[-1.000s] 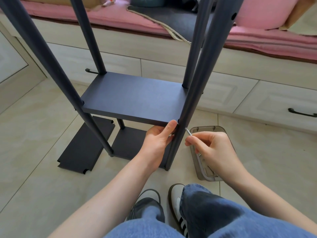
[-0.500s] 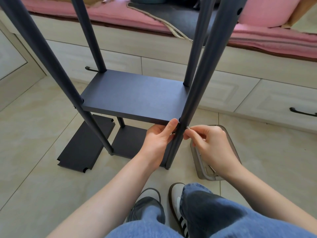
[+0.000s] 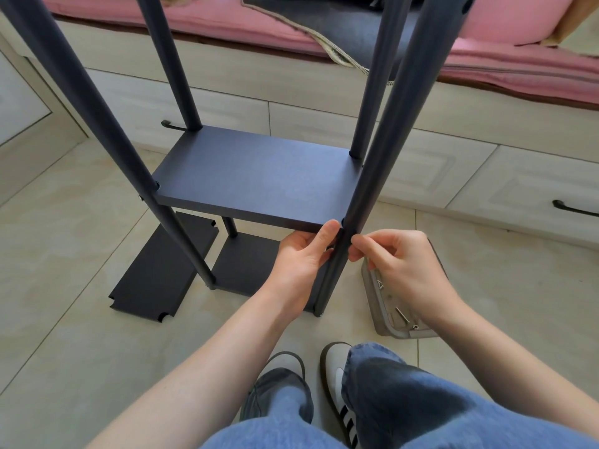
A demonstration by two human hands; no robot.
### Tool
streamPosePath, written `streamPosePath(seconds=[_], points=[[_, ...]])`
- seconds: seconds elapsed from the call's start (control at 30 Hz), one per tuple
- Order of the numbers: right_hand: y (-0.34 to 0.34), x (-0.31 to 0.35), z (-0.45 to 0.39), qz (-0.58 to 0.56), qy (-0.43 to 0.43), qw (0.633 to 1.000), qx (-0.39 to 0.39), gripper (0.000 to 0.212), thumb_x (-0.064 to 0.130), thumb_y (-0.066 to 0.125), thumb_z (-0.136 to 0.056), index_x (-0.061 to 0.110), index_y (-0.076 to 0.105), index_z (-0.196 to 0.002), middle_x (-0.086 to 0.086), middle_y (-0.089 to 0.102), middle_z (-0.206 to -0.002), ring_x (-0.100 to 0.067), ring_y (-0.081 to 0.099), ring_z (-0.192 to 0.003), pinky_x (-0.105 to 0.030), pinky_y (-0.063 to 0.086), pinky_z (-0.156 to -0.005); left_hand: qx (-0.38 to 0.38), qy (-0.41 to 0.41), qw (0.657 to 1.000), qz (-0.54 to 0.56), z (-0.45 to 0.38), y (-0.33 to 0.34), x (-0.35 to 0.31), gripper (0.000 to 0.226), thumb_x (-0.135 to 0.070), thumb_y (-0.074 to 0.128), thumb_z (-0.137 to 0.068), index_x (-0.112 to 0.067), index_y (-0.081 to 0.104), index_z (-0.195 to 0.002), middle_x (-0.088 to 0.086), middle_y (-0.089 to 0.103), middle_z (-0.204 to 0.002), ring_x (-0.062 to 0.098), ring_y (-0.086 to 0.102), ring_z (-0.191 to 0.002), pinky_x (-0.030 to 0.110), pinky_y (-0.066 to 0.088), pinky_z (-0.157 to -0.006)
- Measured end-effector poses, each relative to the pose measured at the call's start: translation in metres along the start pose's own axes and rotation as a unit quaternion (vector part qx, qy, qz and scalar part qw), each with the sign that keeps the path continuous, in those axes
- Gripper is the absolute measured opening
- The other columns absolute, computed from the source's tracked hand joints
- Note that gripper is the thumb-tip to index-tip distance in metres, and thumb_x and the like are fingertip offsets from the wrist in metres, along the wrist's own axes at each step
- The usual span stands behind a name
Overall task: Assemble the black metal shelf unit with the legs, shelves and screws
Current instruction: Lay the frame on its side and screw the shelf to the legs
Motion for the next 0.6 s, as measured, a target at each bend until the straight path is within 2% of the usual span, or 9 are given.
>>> streamPosePath(seconds=[0.1, 0.17, 0.23, 0.3, 0.4, 0.5, 0.6], points=[[0.001, 0.0, 0.001, 0.005, 0.003, 1.0, 0.001, 0.028, 0.024, 0.06, -0.096, 0.012, 0.076, -0.076, 0.022, 0.063, -0.056, 0.006, 0.055, -0.055, -0.006, 0.04, -0.054, 0.003, 0.003, 1.0, -0.003, 0.0, 0.0, 0.001, 0.065, -0.056, 0.066, -0.075, -0.006, 0.069, -0.116, 0.008, 0.076, -0.108, 0.019, 0.072, -0.105, 0.031, 0.052, -0.097], [0.005, -0.005, 0.0, -0.042, 0.045, 0.998, 0.009, 0.031, 0.027, 0.058, -0.098, 0.013, 0.076, -0.077, 0.018, 0.069, -0.063, 0.003, 0.054, -0.053, -0.009, 0.042, -0.058, 0.005, 0.006, 1.0, 0.002, -0.001, 0.001, 0.0, 0.062, -0.052, 0.066, -0.078, -0.004, 0.069, -0.116, 0.008, 0.076, -0.107, 0.018, 0.072, -0.104, 0.032, 0.052, -0.1], [0.011, -0.012, 0.001, -0.141, 0.131, 0.981, 0.038, 0.035, 0.033, 0.056, -0.098, 0.014, 0.076, -0.076, 0.003, 0.075, -0.076, -0.004, 0.055, -0.059, -0.022, 0.051, -0.07, 0.006, 0.007, 1.0, 0.0, 0.0, 0.001, -0.001, 0.06, -0.05, 0.064, -0.08, -0.003, 0.07, -0.116, 0.006, 0.077, -0.106, 0.015, 0.072, -0.103, 0.031, 0.052, -0.1], [0.014, -0.015, 0.001, -0.17, 0.163, 0.97, 0.056, 0.037, 0.036, 0.054, -0.098, 0.015, 0.075, -0.076, -0.004, 0.075, -0.08, -0.01, 0.056, -0.063, -0.031, 0.051, -0.075, 0.01, 0.007, 1.0, -0.004, 0.0, 0.002, -0.001, 0.057, -0.05, 0.063, -0.081, -0.004, 0.07, -0.115, 0.005, 0.077, -0.105, 0.014, 0.072, -0.102, 0.028, 0.053, -0.097], [0.011, -0.015, -0.001, -0.135, 0.142, 0.979, 0.055, 0.039, 0.038, 0.055, -0.097, 0.014, 0.074, -0.073, -0.003, 0.075, -0.075, -0.01, 0.057, -0.063, -0.031, 0.051, -0.074, 0.01, 0.006, 1.0, -0.008, 0.0, 0.002, -0.001, 0.055, -0.05, 0.063, -0.08, -0.007, 0.07, -0.113, 0.003, 0.077, -0.103, 0.014, 0.072, -0.101, 0.027, 0.054, -0.094], [0.004, -0.016, -0.003, -0.094, 0.115, 0.989, 0.026, 0.04, 0.038, 0.057, -0.096, 0.013, 0.073, -0.069, -0.002, 0.073, -0.068, -0.007, 0.059, -0.061, -0.025, 0.05, -0.069, 0.004, 0.006, 1.0, -0.009, -0.001, 0.001, 0.0, 0.064, -0.055, 0.065, -0.076, -0.006, 0.069, -0.117, 0.007, 0.076, -0.109, 0.016, 0.071, -0.105, 0.032, 0.052, -0.099], [-0.002, -0.011, -0.004, -0.052, 0.066, 0.996, 0.025, 0.036, 0.033, 0.057, -0.098, 0.016, 0.073, -0.069, 0.004, 0.073, -0.07, -0.005, 0.058, -0.063, -0.022, 0.05, -0.069, 0.005, 0.008, 1.0, -0.007, 0.0, 0.001, 0.0, 0.059, -0.052, 0.064, -0.078, -0.007, 0.07, -0.115, 0.008, 0.076, -0.109, 0.016, 0.072, -0.104, 0.025, 0.053, -0.091]])
Point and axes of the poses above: each hand's wrist, its own z-axis away from the middle knuckle, its own y-axis out of the palm, x = y × z, the point moved 5 cm from there along -z, towards the middle knuckle
